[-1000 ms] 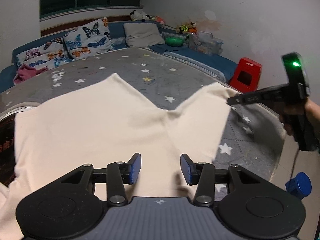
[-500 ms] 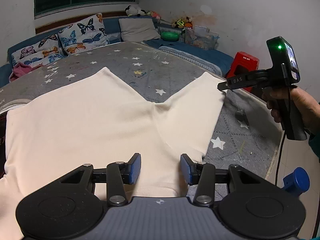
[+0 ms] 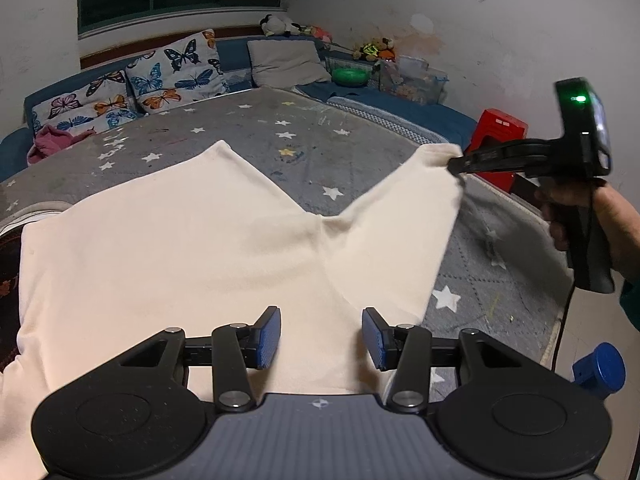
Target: Fold clothes
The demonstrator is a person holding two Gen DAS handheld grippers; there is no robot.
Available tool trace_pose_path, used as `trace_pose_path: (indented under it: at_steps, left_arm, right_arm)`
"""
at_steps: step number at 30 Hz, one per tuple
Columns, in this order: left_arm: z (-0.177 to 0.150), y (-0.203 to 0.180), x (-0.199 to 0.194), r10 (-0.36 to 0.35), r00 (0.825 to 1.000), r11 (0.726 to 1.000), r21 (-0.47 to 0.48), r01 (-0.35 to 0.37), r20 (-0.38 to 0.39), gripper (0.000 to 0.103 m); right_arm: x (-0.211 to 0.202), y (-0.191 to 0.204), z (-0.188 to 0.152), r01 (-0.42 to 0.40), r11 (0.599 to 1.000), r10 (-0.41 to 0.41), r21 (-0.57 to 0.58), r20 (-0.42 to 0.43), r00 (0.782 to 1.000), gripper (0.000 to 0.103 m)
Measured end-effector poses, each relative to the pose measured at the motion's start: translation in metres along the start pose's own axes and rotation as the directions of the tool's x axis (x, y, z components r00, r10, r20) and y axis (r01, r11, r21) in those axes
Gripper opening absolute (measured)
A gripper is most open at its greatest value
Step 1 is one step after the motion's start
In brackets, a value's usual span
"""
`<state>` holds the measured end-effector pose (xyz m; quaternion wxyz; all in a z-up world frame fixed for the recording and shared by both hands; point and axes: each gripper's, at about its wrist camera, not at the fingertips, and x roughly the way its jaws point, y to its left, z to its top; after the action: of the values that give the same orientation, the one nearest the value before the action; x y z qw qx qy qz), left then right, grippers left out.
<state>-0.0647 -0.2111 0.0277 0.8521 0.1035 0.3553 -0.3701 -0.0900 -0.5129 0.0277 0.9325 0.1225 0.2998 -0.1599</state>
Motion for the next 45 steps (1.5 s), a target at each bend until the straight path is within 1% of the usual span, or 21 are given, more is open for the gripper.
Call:
trace_pose_path:
  at_steps: [5, 7, 10, 13, 15, 17, 19, 22, 24, 26, 30, 36, 38, 40, 41, 42, 43, 45]
  left_arm:
    - [-0.002, -0.004, 0.01, 0.001, 1.0, 1.0, 0.017, -0.001, -0.015, 0.049]
    - [-0.003, -0.005, 0.011, 0.0, 1.0, 1.0, 0.021, 0.0, -0.015, 0.05]
    - [-0.002, -0.002, 0.004, -0.002, 1.0, 1.0, 0.01, 0.002, -0.001, 0.052]
    - [-0.004, 0.007, -0.011, 0.016, 1.0, 1.0, -0.01, -0.016, 0.027, 0.054]
    - [-0.006, 0.016, -0.022, 0.034, 0.998, 0.999, -0.026, -0.033, 0.043, 0.055]
    - [-0.008, 0.024, -0.033, 0.053, 0.997, 0.998, -0.042, -0.05, 0.059, 0.055]
    - [-0.011, 0.035, -0.044, 0.076, 0.994, 0.995, -0.063, -0.071, 0.073, 0.055]
    - [-0.02, 0.054, -0.062, 0.117, 0.989, 0.988, -0.109, -0.107, 0.089, 0.055]
    - [-0.027, 0.066, -0.073, 0.138, 0.986, 0.982, -0.141, -0.123, 0.097, 0.055]
    - [-0.034, 0.074, -0.082, 0.158, 0.982, 0.976, -0.168, -0.139, 0.101, 0.056]
    - [-0.05, 0.088, -0.095, 0.19, 0.977, 0.962, -0.218, -0.165, 0.097, 0.056]
    - [-0.064, 0.098, -0.107, 0.214, 0.973, 0.945, -0.27, -0.183, 0.091, 0.056]
    - [-0.065, 0.1, -0.108, 0.216, 0.972, 0.942, -0.279, -0.184, 0.089, 0.057]
    - [-0.067, 0.1, -0.108, 0.218, 0.972, 0.941, -0.284, -0.186, 0.086, 0.057]
    - [-0.067, 0.1, -0.109, 0.219, 0.972, 0.94, -0.286, -0.186, 0.085, 0.058]
    - [-0.068, 0.1, -0.109, 0.22, 0.972, 0.939, -0.288, -0.187, 0.084, 0.058]
    - [-0.069, 0.099, -0.109, 0.221, 0.972, 0.939, -0.289, -0.189, 0.083, 0.058]
    - [-0.071, 0.099, -0.109, 0.223, 0.971, 0.937, -0.292, -0.191, 0.081, 0.058]
  right_arm:
    - [-0.004, 0.002, 0.001, -0.012, 1.0, 0.012, -0.028, -0.022, 1.0, 0.008]
    - [-0.017, 0.003, 0.009, -0.06, 0.998, 0.06, 0.003, -0.001, 0.998, 0.008]
    - [-0.039, 0.014, 0.026, -0.132, 0.991, 0.133, -0.016, 0.025, 0.991, 0.008]
    - [-0.062, 0.034, 0.042, -0.225, 0.973, 0.227, -0.054, 0.035, 0.973, 0.008]
    - [-0.075, 0.05, 0.051, -0.287, 0.955, 0.29, -0.082, 0.039, 0.956, 0.008]
    - [-0.085, 0.07, 0.056, -0.354, 0.93, 0.358, -0.1, 0.029, 0.933, 0.008]
    - [-0.092, 0.092, 0.059, -0.423, 0.899, 0.426, -0.114, 0.005, 0.905, 0.008]
    - [-0.096, 0.129, 0.055, -0.5, 0.851, 0.501, -0.158, -0.039, 0.865, 0.008]
    - [-0.093, 0.154, 0.049, -0.555, 0.813, 0.548, -0.175, -0.091, 0.831, 0.008]
    - [-0.089, 0.18, 0.041, -0.586, 0.783, 0.569, -0.209, -0.14, 0.81, 0.008]
    - [-0.078, 0.222, 0.02, -0.63, 0.737, 0.586, -0.245, -0.234, 0.776, 0.008]
    - [-0.07, 0.263, -0.015, -0.694, 0.668, 0.6, -0.269, -0.357, 0.716, 0.008]
    - [-0.07, 0.271, -0.026, -0.711, 0.646, 0.6, -0.277, -0.392, 0.698, 0.01]
    - [-0.07, 0.276, -0.032, -0.721, 0.632, 0.601, -0.285, -0.406, 0.688, 0.013]
    - [-0.073, 0.276, -0.032, -0.722, 0.627, 0.602, -0.293, -0.407, 0.687, 0.014]
    - [-0.076, 0.273, -0.03, -0.717, 0.627, 0.601, -0.303, -0.397, 0.694, 0.016]
    - [-0.08, 0.27, -0.028, -0.712, 0.628, 0.6, -0.313, -0.388, 0.7, 0.021]
    - [-0.086, 0.26, -0.021, -0.688, 0.636, 0.584, -0.348, -0.366, 0.725, 0.022]
